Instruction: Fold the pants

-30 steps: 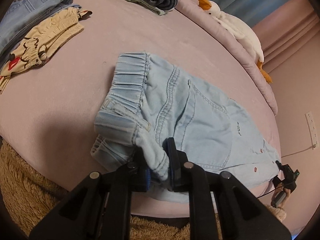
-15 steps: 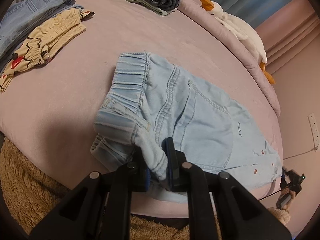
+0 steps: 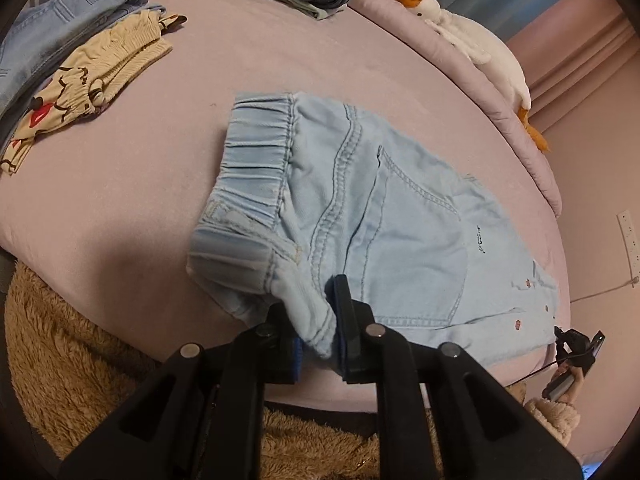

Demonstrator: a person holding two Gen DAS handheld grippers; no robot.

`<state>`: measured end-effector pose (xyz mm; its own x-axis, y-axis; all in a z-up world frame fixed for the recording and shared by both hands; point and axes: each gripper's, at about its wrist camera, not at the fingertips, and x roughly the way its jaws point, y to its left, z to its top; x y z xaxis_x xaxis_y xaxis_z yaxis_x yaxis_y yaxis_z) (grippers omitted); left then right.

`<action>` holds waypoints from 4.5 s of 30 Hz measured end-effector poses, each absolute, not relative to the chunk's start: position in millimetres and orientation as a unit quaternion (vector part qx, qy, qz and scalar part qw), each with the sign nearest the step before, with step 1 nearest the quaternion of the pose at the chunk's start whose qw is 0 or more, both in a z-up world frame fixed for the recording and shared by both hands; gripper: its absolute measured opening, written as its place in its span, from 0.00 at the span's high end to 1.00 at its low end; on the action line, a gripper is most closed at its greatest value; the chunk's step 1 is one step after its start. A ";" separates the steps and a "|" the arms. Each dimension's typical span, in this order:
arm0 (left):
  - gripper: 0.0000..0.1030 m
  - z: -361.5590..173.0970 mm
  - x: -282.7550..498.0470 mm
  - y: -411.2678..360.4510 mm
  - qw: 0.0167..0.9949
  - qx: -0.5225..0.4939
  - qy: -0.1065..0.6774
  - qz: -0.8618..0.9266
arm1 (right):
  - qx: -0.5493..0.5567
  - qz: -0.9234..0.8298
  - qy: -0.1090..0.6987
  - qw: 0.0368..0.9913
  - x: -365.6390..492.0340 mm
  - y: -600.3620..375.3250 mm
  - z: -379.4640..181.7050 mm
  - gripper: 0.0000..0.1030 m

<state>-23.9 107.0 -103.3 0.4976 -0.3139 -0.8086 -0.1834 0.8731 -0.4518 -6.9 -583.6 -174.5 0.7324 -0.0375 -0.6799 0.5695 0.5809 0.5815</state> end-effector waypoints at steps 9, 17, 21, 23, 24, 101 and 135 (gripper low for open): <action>0.87 -93.7 -31.6 98.9 0.837 -0.218 0.501 -0.021 | 0.413 -0.191 0.322 0.830 -4.0 -584.1 -175.1 0.98; 0.83 -111.3 -25.6 99.9 0.837 -0.205 0.507 -0.016 | 0.385 -0.214 0.331 0.835 3.8 -569.4 -166.7 0.98; 0.83 -109.2 -22.1 94.9 0.840 -0.189 0.508 -0.009 | 0.362 -0.230 0.336 0.839 5.8 -565.3 -164.4 0.98; 0.83 -109.7 -21.5 96.0 0.839 -0.198 0.507 -0.009 | 0.356 -0.235 0.338 0.839 6.5 -564.6 -164.6 0.98; 0.83 -109.4 -22.1 97.5 0.839 -0.202 0.505 -0.010 | 0.356 -0.236 0.338 0.839 6.3 -564.7 -164.8 0.98; 0.18 -97.4 -7.0 58.5 0.875 -0.092 0.472 -0.054 | 0.078 0.000 0.442 0.894 46.0 -297.4 -137.5 0.13; 0.11 -112.3 -3.1 24.7 0.884 0.022 0.466 0.011 | 0.071 0.008 0.425 0.902 42.2 -294.1 -138.8 0.12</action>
